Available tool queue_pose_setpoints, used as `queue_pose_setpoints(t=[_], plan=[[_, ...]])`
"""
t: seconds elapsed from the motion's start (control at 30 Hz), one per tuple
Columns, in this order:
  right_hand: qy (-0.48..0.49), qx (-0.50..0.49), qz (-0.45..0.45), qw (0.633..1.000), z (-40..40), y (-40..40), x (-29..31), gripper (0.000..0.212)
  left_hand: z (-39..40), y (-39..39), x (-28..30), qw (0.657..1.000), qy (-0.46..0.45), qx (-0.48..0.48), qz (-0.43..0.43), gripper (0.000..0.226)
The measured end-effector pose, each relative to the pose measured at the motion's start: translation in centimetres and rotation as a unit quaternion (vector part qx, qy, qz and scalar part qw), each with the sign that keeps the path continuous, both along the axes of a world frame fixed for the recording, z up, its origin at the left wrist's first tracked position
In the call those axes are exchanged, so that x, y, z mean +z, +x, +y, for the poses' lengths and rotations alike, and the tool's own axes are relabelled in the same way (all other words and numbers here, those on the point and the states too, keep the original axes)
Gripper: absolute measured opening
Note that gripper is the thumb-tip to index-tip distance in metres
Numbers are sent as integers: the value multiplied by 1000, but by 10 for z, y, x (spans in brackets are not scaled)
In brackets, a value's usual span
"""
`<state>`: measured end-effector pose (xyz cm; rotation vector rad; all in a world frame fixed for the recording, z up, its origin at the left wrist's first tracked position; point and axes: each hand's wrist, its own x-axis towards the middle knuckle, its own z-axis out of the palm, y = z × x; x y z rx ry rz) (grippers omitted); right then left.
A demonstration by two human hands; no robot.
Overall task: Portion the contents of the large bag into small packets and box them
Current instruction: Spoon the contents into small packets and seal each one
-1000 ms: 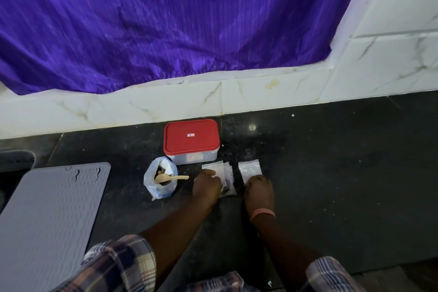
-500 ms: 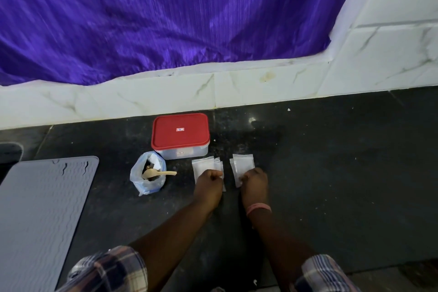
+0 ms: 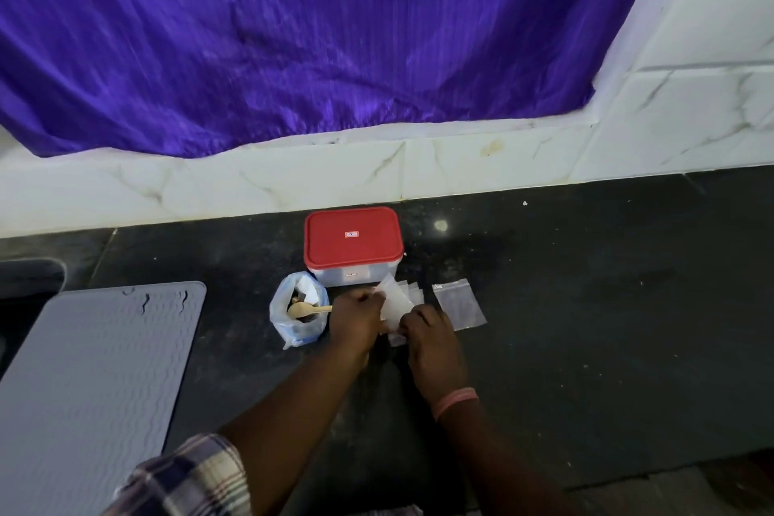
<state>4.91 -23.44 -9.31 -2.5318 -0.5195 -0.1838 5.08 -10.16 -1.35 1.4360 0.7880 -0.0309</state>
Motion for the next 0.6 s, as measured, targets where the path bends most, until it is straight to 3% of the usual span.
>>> queue_pose_setpoints(t=[0.13,0.33,0.47,0.6], plan=[[14,15,19,1000,9,2,-1,10,26,-8,2,999,-30,9,10,12],[81,-59,-52,994,34,-8,37,10,45,-17,4,998,-52,-9,-26,9],[273,-72,81,956,64,-14,57,9,51,-27,6,998,-32,-26,-37,6],[359,-109,176,910,77,-13,68,10,59,-35,8,998,-36,-26,-38,14]])
